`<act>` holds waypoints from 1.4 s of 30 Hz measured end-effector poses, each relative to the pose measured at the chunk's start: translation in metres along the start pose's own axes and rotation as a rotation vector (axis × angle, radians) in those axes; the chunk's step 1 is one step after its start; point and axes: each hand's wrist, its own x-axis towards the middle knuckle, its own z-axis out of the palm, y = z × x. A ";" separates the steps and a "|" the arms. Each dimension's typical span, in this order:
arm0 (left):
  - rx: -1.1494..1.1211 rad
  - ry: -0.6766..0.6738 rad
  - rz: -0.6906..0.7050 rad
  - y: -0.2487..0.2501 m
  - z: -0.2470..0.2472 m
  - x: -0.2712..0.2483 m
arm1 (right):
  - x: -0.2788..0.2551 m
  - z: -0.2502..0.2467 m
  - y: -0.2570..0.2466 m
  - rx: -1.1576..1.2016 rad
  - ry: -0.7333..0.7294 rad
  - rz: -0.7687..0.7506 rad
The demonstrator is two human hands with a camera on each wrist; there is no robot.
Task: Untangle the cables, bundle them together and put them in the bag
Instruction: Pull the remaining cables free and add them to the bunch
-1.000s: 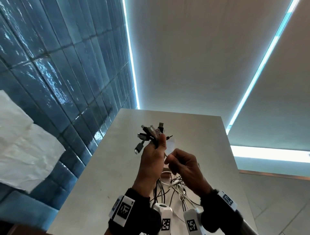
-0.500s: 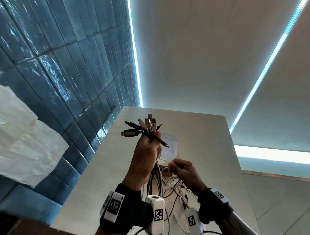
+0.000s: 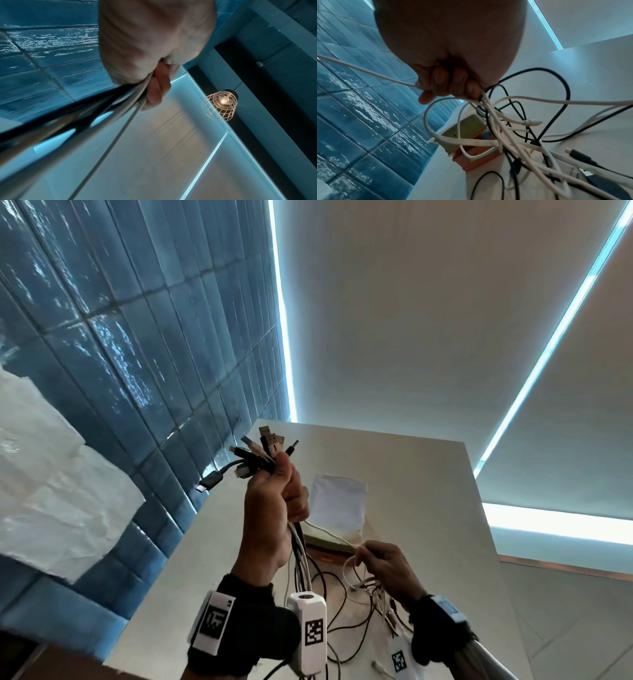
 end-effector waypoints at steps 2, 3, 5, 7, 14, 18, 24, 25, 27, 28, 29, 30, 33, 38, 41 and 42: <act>0.027 0.004 -0.057 -0.003 0.000 0.001 | 0.001 -0.002 -0.009 0.075 0.080 0.022; 0.043 0.008 -0.095 -0.005 -0.001 0.002 | 0.001 -0.004 -0.012 0.142 0.124 0.036; 0.071 0.015 -0.193 -0.012 -0.002 0.003 | 0.002 -0.009 -0.022 0.313 0.176 0.030; 0.123 0.011 -0.298 -0.021 0.000 0.002 | 0.001 -0.012 -0.038 0.457 0.163 -0.025; 0.155 0.009 -0.469 -0.034 0.014 -0.002 | -0.016 -0.011 -0.081 0.494 -0.128 -0.220; -0.057 -0.004 -0.376 -0.028 0.014 0.000 | -0.021 -0.010 -0.070 0.365 -0.249 -0.165; -0.190 0.028 -0.236 -0.021 0.016 0.001 | -0.015 -0.009 -0.045 0.307 -0.201 -0.103; -0.169 0.021 -0.226 -0.020 0.017 -0.001 | -0.013 -0.008 -0.042 0.290 -0.185 -0.096; -0.136 0.017 -0.204 -0.016 0.018 -0.003 | -0.011 -0.006 -0.037 0.264 -0.159 -0.082; -0.126 0.012 -0.190 -0.014 0.018 -0.003 | -0.009 -0.005 -0.034 0.257 -0.150 -0.074; -0.120 0.007 -0.181 -0.012 0.018 -0.004 | -0.008 -0.005 -0.030 0.250 -0.142 -0.066; -0.115 0.003 -0.177 -0.011 0.017 -0.004 | -0.007 -0.004 -0.027 0.240 -0.134 -0.065; -0.106 -0.006 -0.174 -0.011 0.017 -0.005 | -0.004 -0.005 -0.014 0.180 -0.105 -0.059; -0.151 -0.029 -0.187 -0.008 0.015 -0.007 | -0.001 -0.006 -0.004 0.190 -0.112 0.015; -0.172 -0.045 -0.168 -0.003 0.012 -0.008 | 0.002 -0.004 -0.002 0.208 -0.124 0.020; -0.168 -0.044 -0.155 -0.001 0.010 -0.008 | 0.003 -0.003 -0.001 0.198 -0.122 0.022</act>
